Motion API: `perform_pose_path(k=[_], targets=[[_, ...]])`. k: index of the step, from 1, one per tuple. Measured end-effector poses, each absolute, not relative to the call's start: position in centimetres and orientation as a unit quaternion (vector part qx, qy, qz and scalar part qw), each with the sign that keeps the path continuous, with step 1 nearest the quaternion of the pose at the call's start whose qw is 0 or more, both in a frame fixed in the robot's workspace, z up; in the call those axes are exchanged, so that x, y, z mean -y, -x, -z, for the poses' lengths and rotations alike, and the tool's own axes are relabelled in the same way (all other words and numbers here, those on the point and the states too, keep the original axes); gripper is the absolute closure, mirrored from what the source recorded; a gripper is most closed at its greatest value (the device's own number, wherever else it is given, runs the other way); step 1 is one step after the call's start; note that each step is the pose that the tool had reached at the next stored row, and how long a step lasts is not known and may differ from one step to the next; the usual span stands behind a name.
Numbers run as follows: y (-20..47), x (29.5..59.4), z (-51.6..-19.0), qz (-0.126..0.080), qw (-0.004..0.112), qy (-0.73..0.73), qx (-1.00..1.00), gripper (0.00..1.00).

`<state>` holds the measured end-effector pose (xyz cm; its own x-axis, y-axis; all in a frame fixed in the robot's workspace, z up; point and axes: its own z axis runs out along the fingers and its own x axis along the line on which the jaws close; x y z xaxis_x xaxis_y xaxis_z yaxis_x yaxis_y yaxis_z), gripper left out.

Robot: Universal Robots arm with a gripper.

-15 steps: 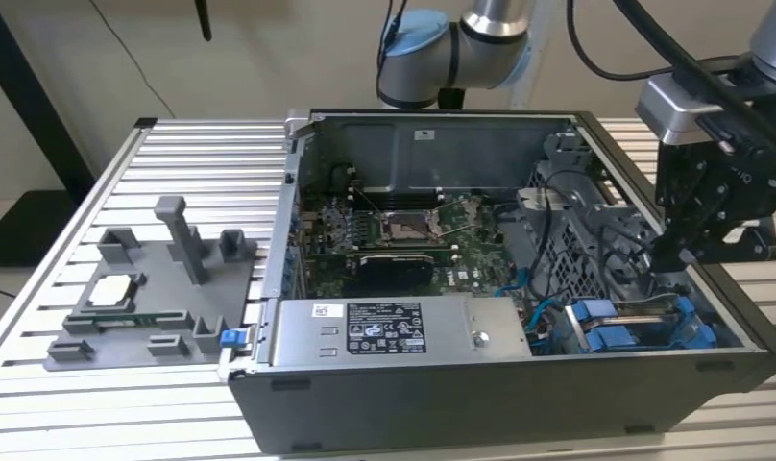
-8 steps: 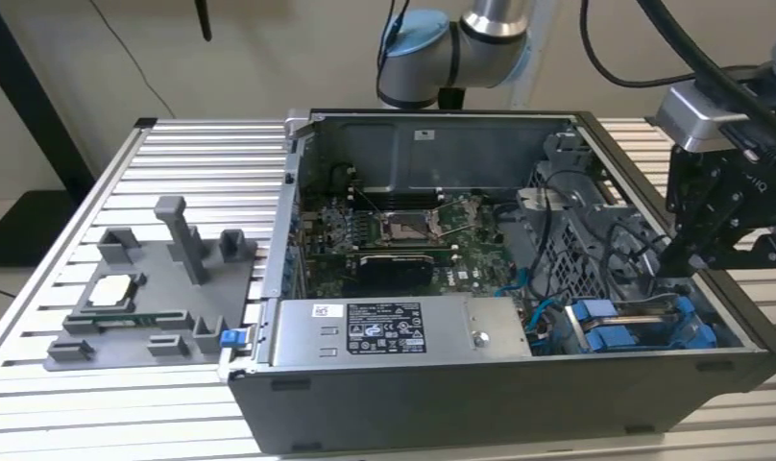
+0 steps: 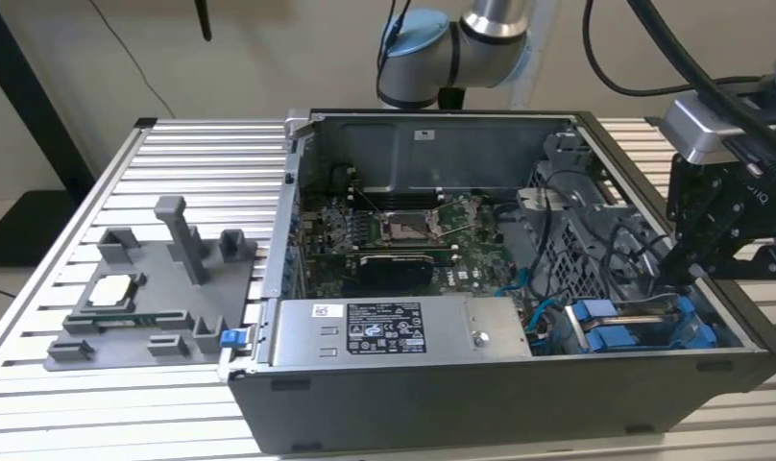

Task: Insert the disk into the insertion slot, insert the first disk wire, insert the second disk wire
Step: 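Insert the first disk wire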

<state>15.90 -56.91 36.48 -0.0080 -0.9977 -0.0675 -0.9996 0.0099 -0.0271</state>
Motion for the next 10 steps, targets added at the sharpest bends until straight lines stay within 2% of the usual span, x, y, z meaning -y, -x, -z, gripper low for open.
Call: perform_pose_path(k=[10], targets=[[-15.79,57.19,-36.14,-0.014,0.034,0.698,-0.715,1.00]])
